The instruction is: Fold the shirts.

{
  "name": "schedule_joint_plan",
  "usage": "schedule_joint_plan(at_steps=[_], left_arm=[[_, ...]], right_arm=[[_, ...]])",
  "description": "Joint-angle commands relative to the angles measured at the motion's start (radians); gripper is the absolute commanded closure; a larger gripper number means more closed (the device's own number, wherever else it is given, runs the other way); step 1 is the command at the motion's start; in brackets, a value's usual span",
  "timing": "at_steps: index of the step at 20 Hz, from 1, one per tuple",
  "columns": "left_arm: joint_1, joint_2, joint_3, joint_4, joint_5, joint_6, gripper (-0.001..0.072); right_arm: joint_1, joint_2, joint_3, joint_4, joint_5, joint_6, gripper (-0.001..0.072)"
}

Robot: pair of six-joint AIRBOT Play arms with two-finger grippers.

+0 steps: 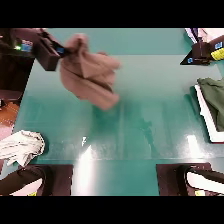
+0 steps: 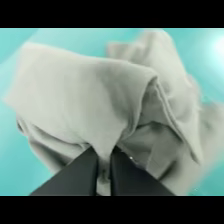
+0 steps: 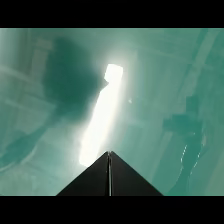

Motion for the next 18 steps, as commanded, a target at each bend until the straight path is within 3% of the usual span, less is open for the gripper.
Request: schedule_joint_plan(at_steps=[1,4,5,6,7,10,14,18], left_arm=[[-0.132,-0.08,0.039,-0.046,-0.032,0.111,0.0681],[-0.151,-0.246,0.039,-0.055,0.008,0.077,0.0679],[-0.148,-0.306,0.039,-0.045,0.047,0.02,0.0592],[-0.14,-0.359,0.04,-0.034,0.064,-0.039,0.0313],[-0.125,-0.396,0.039,-0.034,0.06,-0.093,0.0133],[-0.032,-0.43,0.039,-0.037,-0.05,-0.235,0.0131],[0.1,-0.413,-0.031,-0.113,-0.248,-0.283,0.0131],[0.109,-0.315,-0.381,-0.175,-0.095,-0.28,0.0131]], right_arm=[[-0.001,0.021,0.001,0.0,-0.037,0.0,0.0692],[0.0,0.046,0.001,0.0,-0.064,0.0,0.0692],[-0.001,0.054,0.001,-0.001,-0.064,0.0,0.0692],[0.0,0.06,0.001,-0.001,-0.063,0.0,0.0692],[0.0,0.064,0.0,-0.001,-0.063,0.0,0.0692],[-0.001,0.064,0.0,-0.002,-0.06,0.0,0.0692],[0.0,0.061,0.0,-0.002,-0.063,0.0,0.0693],[0.0,0.061,0.0,-0.002,-0.064,0.0,0.0693]])
